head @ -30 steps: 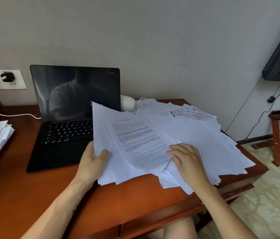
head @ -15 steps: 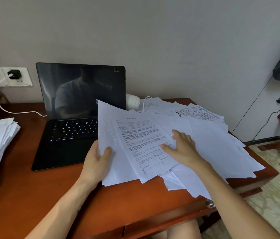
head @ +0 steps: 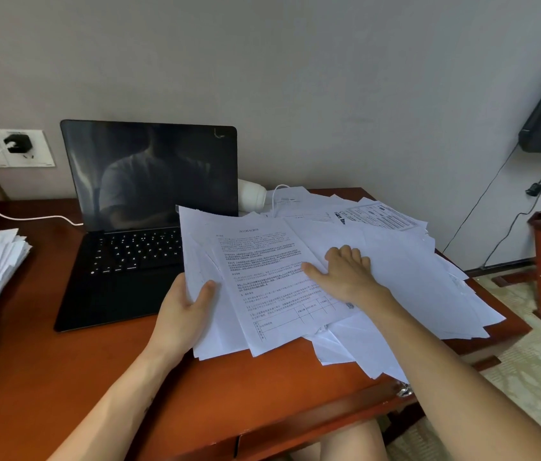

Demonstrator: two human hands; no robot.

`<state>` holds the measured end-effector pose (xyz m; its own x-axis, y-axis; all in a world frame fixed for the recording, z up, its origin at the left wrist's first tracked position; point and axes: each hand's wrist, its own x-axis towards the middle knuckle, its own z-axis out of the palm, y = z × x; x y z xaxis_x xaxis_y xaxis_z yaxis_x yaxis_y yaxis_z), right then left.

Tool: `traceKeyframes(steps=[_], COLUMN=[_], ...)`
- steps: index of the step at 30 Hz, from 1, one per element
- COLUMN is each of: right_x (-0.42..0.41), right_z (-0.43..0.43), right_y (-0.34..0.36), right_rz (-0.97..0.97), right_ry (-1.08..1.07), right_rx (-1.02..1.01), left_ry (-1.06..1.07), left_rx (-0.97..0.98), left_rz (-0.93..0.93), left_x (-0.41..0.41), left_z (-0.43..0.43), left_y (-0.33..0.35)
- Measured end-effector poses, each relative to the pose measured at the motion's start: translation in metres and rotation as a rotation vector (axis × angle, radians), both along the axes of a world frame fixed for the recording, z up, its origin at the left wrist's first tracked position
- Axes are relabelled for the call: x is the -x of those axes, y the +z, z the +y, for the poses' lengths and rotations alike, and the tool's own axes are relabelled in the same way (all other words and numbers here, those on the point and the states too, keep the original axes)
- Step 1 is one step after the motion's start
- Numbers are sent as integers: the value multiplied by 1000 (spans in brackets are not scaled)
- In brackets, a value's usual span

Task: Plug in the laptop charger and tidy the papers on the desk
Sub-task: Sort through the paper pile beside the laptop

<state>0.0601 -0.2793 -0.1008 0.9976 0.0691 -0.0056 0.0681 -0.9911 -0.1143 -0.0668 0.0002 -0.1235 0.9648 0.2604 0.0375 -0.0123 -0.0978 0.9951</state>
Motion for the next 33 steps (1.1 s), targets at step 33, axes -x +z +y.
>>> traceKeyframes(steps=[33], right_x=[26], right_z=[36], right_y=[2], right_rz=[156], right_ry=[4], right_rx=[-364], left_ry=[-86], left_rx=[45], left_rz=[165], left_x=[0], left_z=[6], left_y=[3])
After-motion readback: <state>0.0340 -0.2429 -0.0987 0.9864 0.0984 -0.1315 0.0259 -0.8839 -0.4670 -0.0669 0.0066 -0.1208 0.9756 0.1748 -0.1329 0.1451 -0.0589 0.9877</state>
